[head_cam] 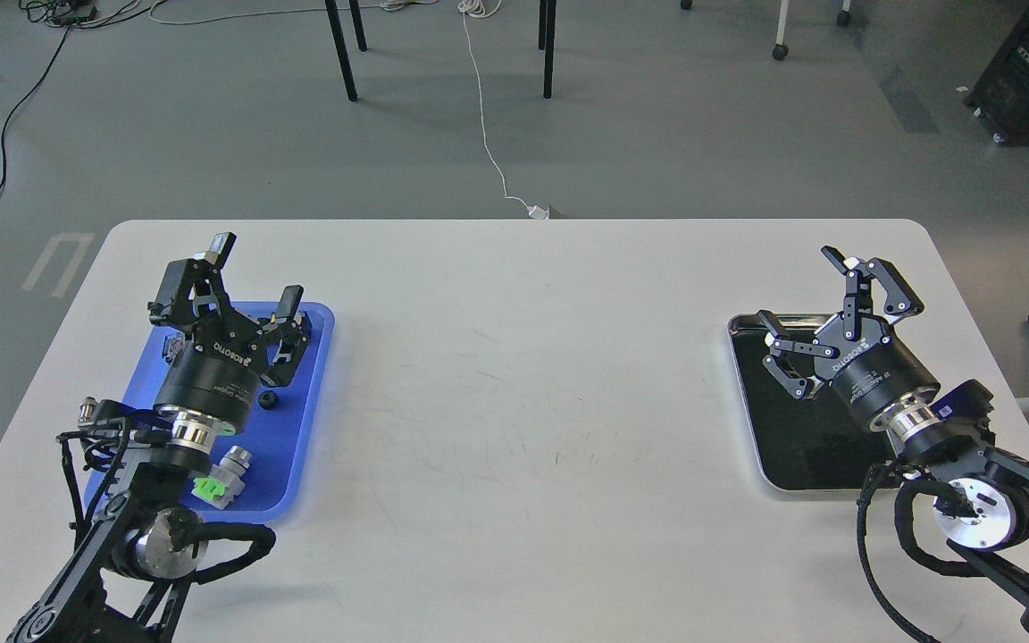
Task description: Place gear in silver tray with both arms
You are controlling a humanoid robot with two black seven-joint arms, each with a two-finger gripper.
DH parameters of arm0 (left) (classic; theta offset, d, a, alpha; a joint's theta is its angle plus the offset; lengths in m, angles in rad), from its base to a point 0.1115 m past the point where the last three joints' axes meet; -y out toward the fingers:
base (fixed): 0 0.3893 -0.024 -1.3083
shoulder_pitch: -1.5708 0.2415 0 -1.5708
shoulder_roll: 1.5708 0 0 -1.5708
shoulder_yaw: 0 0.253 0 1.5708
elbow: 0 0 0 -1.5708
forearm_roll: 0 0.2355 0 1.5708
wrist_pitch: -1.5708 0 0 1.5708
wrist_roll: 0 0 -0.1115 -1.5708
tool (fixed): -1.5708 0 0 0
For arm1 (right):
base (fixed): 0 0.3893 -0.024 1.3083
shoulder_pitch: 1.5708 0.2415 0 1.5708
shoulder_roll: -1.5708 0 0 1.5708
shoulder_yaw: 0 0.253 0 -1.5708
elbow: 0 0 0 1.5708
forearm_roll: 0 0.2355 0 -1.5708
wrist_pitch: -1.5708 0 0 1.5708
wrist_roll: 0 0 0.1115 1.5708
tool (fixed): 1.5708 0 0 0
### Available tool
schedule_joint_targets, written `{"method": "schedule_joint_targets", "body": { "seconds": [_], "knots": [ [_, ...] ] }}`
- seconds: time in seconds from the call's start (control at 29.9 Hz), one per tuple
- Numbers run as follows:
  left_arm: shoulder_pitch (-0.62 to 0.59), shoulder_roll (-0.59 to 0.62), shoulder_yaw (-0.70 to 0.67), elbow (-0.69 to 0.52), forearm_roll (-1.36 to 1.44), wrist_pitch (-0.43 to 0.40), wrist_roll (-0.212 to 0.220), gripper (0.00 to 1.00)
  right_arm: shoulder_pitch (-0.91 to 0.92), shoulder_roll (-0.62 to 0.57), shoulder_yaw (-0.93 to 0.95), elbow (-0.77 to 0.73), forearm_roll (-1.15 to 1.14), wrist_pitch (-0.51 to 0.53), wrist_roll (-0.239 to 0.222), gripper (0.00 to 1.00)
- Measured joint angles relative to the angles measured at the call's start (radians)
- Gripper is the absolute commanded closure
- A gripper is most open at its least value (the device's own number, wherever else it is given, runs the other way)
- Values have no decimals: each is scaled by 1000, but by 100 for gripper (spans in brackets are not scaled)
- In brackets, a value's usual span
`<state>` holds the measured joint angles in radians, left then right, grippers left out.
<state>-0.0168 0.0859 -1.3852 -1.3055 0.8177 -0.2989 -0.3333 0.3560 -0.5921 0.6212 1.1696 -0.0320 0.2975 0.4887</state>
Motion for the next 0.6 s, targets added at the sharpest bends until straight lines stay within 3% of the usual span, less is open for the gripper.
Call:
{"method": "schedule_joint_targets", "body": {
  "seconds": [0.6],
  "knots": [
    [-16,21,9,36,-81,7,10,2,6,1,0,-28,0,7,0,1]
  ]
}}
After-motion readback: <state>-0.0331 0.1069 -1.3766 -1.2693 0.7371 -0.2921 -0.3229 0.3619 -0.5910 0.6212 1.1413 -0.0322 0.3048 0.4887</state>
